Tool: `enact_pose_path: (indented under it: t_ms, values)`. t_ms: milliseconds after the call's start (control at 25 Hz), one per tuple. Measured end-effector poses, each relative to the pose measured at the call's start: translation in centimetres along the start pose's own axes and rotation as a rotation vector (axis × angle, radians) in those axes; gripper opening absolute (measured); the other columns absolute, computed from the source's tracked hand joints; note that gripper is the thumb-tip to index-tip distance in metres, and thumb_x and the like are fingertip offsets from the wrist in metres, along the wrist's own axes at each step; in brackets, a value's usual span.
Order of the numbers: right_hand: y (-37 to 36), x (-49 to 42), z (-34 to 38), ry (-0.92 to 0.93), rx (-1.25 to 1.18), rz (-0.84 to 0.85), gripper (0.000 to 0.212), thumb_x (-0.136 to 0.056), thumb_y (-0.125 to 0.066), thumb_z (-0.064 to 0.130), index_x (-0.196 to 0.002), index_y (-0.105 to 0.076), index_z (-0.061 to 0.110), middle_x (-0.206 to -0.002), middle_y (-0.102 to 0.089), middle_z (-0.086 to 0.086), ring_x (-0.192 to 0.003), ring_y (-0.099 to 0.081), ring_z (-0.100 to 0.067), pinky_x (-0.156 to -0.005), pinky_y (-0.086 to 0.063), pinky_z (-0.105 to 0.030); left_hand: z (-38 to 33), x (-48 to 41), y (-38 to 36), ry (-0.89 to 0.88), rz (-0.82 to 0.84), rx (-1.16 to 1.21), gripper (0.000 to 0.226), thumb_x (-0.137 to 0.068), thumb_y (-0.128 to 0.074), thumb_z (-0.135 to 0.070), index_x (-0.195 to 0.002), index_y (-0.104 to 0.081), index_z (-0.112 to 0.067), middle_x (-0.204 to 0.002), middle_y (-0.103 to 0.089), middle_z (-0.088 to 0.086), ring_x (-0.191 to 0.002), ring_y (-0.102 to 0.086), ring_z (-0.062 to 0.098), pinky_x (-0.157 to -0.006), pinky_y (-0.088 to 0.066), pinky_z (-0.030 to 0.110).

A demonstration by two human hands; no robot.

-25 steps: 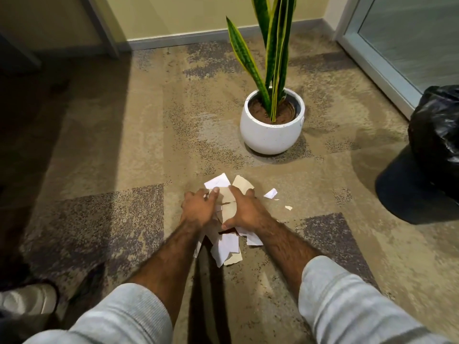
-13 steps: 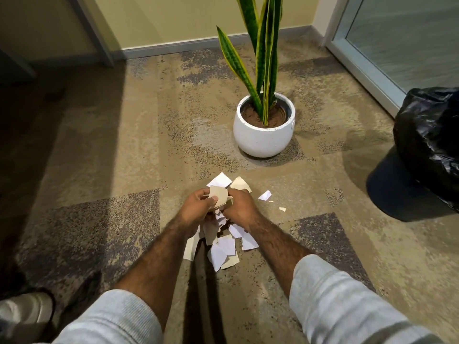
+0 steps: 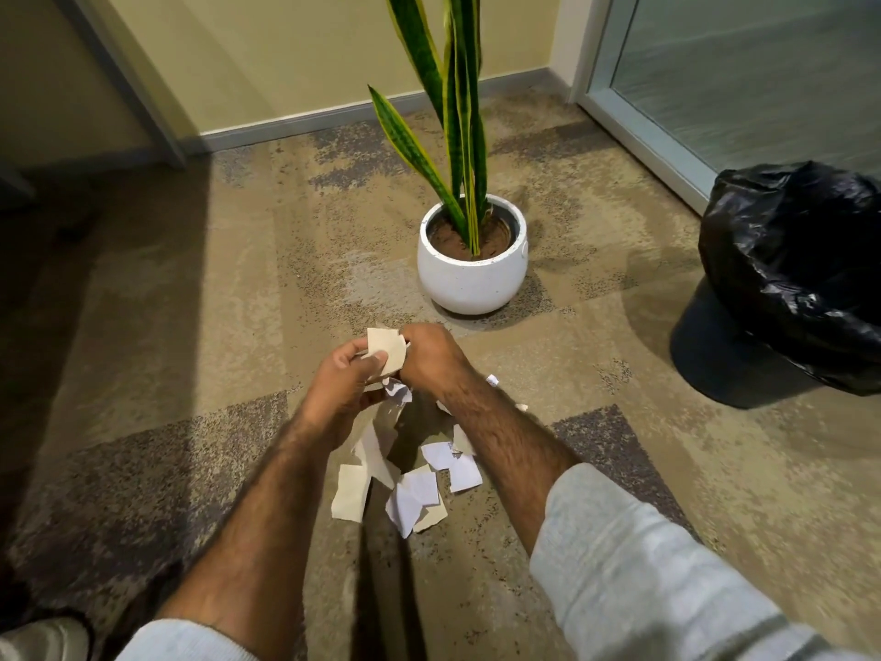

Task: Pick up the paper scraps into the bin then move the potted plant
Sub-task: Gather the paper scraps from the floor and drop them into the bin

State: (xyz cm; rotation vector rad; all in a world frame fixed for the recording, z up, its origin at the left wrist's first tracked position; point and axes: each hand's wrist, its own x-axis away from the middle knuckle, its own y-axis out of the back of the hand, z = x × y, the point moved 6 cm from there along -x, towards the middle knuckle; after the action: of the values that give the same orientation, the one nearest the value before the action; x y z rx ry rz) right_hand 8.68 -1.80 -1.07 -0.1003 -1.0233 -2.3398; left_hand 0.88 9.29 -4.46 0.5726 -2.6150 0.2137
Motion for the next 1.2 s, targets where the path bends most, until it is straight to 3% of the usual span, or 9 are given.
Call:
enact_pose_path:
  t_ms: [120, 240, 400, 560, 760, 920, 1040, 1200]
  values:
    - [2.4, 0.2, 1.7, 0.029, 0.045, -0.007, 0.024, -0.087, -0.075, 0.016, -0.109, -0.072, 0.007, -0.101, -0.075, -0.011, -0.067, -0.060, -0.016, -0.049, -0.037, -0.022, -2.4, 0.4, -1.0, -0.036, 0.020, 0.023, 0.031, -0.099, -0.057, -0.007, -0.129, -0.062, -0.009, -0.104, -0.071, 0.011, -0.081, -0.066, 0.019, -0.076, -0.059, 0.039]
    - [5.3, 0.5, 2.9, 0.054, 0.082, -0.047, 0.024, -0.085, -0.074, 0.012, -0.109, -0.072, 0.007, -0.103, -0.074, -0.013, -0.082, -0.068, -0.026, -0.061, -0.052, -0.031, -5.2, 0.8, -2.2, -0.061, 0.031, 0.022, 0.033, -0.098, -0.058, -0.004, -0.131, -0.060, -0.005, -0.102, -0.071, 0.013, -0.079, -0.067, 0.023, -0.082, -0.059, 0.045]
    - [9.3, 0.9, 4.2, 0.089, 0.102, -0.111, 0.030, -0.086, -0.070, 0.006, -0.116, -0.072, 0.008, -0.109, -0.073, -0.015, -0.097, -0.070, -0.032, -0.081, -0.061, -0.041, -8.8, 1.6, -4.2, -0.119, 0.054, 0.023, 0.031, -0.099, -0.057, -0.004, -0.130, -0.061, -0.007, -0.106, -0.073, 0.011, -0.082, -0.071, 0.021, -0.067, -0.064, 0.032]
    - [13.3, 1.5, 5.1, 0.106, 0.136, -0.217, 0.027, -0.081, -0.076, 0.005, -0.108, -0.075, 0.012, -0.105, -0.075, -0.011, -0.095, -0.069, -0.030, -0.081, -0.060, -0.041, -11.8, 2.1, -6.4, -0.163, 0.078, 0.071, 0.032, -0.098, -0.059, -0.006, -0.130, -0.063, -0.009, -0.116, -0.072, 0.014, -0.095, -0.070, 0.023, -0.086, -0.061, 0.042]
    - [17.9, 3.1, 3.9, 0.090, 0.094, -0.336, 0.020, -0.086, -0.073, 0.007, -0.106, -0.074, 0.012, -0.097, -0.074, -0.008, -0.082, -0.070, -0.025, -0.069, -0.059, -0.038, -14.2, 3.0, -11.0, -0.188, 0.159, 0.123, 0.024, -0.098, -0.058, -0.004, -0.119, -0.066, -0.013, -0.101, -0.077, 0.005, -0.080, -0.075, 0.016, -0.075, -0.065, 0.034]
    - [23.1, 5.4, 2.2, 0.054, 0.076, -0.424, 0.009, -0.090, -0.070, 0.016, -0.098, -0.073, 0.016, -0.086, -0.067, -0.002, -0.067, -0.060, -0.014, -0.054, -0.044, -0.025, -16.5, 4.0, -16.8, -0.220, 0.252, 0.088, 0.024, -0.100, -0.054, -0.001, -0.119, -0.065, -0.010, -0.094, -0.077, 0.004, -0.073, -0.072, 0.015, -0.069, -0.063, 0.033]
    - [28.4, 7.6, 0.0, -0.006, 0.063, -0.515, 0.011, -0.087, -0.070, 0.011, -0.094, -0.073, 0.019, -0.092, -0.072, -0.007, -0.074, -0.067, -0.022, -0.060, -0.054, -0.033, -18.6, 4.7, -22.6, -0.255, 0.330, 0.047, 0.029, -0.100, -0.054, -0.001, -0.128, -0.061, -0.006, -0.099, -0.072, 0.009, -0.077, -0.070, 0.019, -0.070, -0.061, 0.033]
    - [35.6, 10.3, -3.9, -0.110, 0.078, -0.644, 0.022, -0.081, -0.072, 0.003, -0.101, -0.075, 0.013, -0.094, -0.074, -0.010, -0.086, -0.072, -0.030, -0.076, -0.062, -0.047, -21.0, 5.7, -31.1, -0.292, 0.445, 0.006, 0.028, -0.100, -0.053, 0.000, -0.126, -0.062, -0.006, -0.100, -0.073, 0.010, -0.074, -0.071, 0.018, -0.061, -0.060, 0.029]
